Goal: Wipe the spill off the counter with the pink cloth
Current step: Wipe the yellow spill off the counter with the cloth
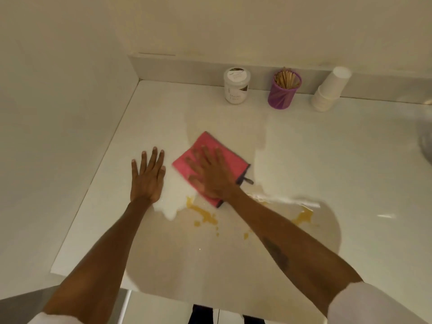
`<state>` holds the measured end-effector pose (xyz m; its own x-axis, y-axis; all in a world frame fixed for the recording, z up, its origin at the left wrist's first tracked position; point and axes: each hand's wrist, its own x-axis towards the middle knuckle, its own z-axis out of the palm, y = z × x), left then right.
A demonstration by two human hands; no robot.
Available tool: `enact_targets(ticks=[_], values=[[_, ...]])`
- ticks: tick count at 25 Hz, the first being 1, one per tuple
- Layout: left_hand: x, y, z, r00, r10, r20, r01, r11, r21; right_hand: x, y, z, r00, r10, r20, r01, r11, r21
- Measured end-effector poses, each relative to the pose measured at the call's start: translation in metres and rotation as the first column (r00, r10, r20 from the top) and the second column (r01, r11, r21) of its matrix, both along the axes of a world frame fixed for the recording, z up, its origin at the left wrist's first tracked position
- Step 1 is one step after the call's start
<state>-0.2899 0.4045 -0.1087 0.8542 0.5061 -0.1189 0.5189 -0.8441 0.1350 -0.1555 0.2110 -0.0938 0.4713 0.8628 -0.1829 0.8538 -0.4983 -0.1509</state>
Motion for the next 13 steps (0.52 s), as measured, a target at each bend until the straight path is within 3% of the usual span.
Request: enact_targets(ticks=[2, 4, 7, 9, 11, 13], values=[[0.0, -0.003, 0.004, 1.0, 0.006, -0.008, -0.006, 1.0, -0.019, -0.033, -0.036, -0.006, 0.982, 0.186, 0.02, -0.186, 0.983, -0.002], [-0.001, -0.006, 0.006, 1.0, 0.018, -0.015, -0.018, 1.0, -0.003, -0.014, -0.088, -0.01, 0.972, 0.229, 0.047, -0.23, 0.973, 0.005], [-0.002, -0.006, 0.002, 1.0, 0.024, -0.016, -0.024, 1.0, 0.02, 0.049, -0.117, -0.007, 0.995, 0.034, 0.089, -0.036, 0.999, 0.017], [-0.001, -0.004, 0.0, 1.0, 0.009, -0.011, -0.008, 1.0, 0.022, 0.064, -0.085, -0.003, 0.988, -0.138, 0.065, 0.135, 0.99, 0.052], [0.0, 0.0, -0.001, 1.0, 0.004, 0.0, -0.004, 1.0, 0.009, 0.04, -0.038, -0.004, 0.99, -0.139, 0.027, 0.137, 0.988, 0.075], [-0.002, -0.001, -0.003, 1.0, -0.003, 0.003, 0.003, 1.0, 0.017, -0.017, -0.015, -0.011, 0.999, -0.016, 0.032, 0.012, 0.995, 0.098]])
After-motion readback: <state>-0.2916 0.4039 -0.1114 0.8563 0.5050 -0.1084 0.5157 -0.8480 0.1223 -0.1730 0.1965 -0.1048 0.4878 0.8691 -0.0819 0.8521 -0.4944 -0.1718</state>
